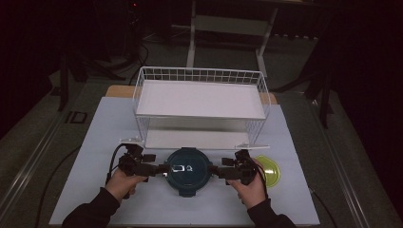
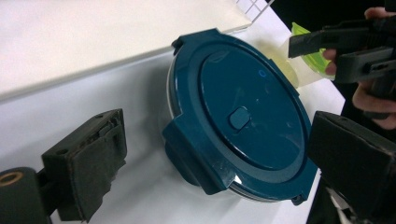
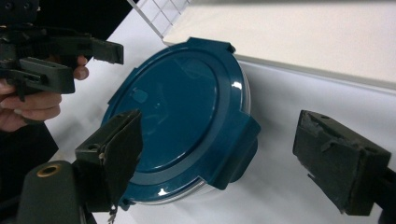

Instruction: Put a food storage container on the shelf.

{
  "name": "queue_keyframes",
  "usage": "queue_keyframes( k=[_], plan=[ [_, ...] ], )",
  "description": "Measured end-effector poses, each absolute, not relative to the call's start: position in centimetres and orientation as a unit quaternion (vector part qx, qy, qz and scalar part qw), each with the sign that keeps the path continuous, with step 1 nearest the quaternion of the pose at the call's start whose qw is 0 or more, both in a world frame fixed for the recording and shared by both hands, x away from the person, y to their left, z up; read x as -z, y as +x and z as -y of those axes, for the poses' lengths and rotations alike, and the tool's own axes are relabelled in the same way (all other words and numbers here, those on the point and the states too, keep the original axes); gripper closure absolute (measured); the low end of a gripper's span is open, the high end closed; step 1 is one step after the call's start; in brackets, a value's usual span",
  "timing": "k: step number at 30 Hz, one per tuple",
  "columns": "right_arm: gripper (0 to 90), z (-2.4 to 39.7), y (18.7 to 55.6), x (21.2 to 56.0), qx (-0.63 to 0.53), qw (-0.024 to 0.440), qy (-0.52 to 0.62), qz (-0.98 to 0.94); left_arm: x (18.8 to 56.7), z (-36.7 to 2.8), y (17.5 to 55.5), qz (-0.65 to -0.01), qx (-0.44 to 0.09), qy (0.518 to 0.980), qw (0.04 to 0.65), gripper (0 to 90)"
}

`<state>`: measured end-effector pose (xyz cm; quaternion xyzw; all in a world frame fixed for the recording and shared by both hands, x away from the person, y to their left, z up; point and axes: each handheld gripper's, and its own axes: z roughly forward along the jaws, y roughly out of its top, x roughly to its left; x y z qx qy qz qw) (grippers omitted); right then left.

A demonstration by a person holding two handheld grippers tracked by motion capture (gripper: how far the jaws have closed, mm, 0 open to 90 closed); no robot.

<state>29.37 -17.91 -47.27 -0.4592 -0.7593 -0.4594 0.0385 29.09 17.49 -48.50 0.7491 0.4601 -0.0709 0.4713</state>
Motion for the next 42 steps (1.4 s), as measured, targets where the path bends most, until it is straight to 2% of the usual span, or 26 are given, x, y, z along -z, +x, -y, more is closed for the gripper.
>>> queue_keyframes(
  k=[6,10,13,14,17,19,24,25,28,30,31,37,42],
  plan=[
    [17.3,17.8,30.1,48.2,0.453,0.070,-0.474,0.752,49.1,-17.6,29.5,-0.478,0.102,0.735,0.469,7.6],
    [18.7,17.7,30.6,49.1,0.441,0.091,-0.489,0.747,49.8,-17.7,29.9,-0.498,0.118,0.726,0.459,13.9],
    [18.8,17.7,30.6,49.2,0.439,0.094,-0.490,0.747,50.1,-17.6,30.0,-0.508,0.121,0.724,0.451,15.0],
    [21.5,17.5,30.8,49.7,0.428,0.109,-0.500,0.745,50.3,-17.5,30.1,-0.515,0.127,0.721,0.445,19.4],
    [22.6,17.4,30.8,49.8,0.424,0.112,-0.503,0.745,50.6,-17.5,30.1,-0.525,0.139,0.716,0.439,22.7],
    [25.1,17.4,30.9,50.0,0.422,0.122,-0.507,0.741,50.9,-17.6,30.2,-0.537,0.152,0.708,0.433,30.8],
    [28.0,17.6,31.2,50.3,0.421,0.136,-0.515,0.734,51.1,-17.8,30.3,-0.547,0.162,0.702,0.427,37.4],
    [31.8,17.8,31.3,50.4,0.417,0.142,-0.522,0.730,51.2,-17.9,30.3,-0.547,0.171,0.698,0.429,42.1],
    [34.9,17.8,31.3,50.5,0.413,0.146,-0.530,0.726,51.2,-17.9,30.4,-0.549,0.184,0.691,0.432,46.0],
    [37.1,17.9,31.4,50.7,0.412,0.152,-0.532,0.724,51.2,-17.9,30.4,-0.550,0.192,0.687,0.434,53.8],
    [41.1,17.9,31.4,50.7,0.414,0.162,-0.536,0.718,51.2,-17.9,30.4,-0.551,0.196,0.684,0.435,54.9],
    [46.7,17.9,31.5,50.7,0.411,0.187,-0.543,0.708,51.3,-18.0,30.6,-0.563,0.212,0.672,0.431,56.7],
    [47.1,18.0,31.7,50.9,0.407,0.211,-0.554,0.695,51.8,-17.8,30.8,-0.564,0.235,0.665,0.430,51.1]
  ],
)
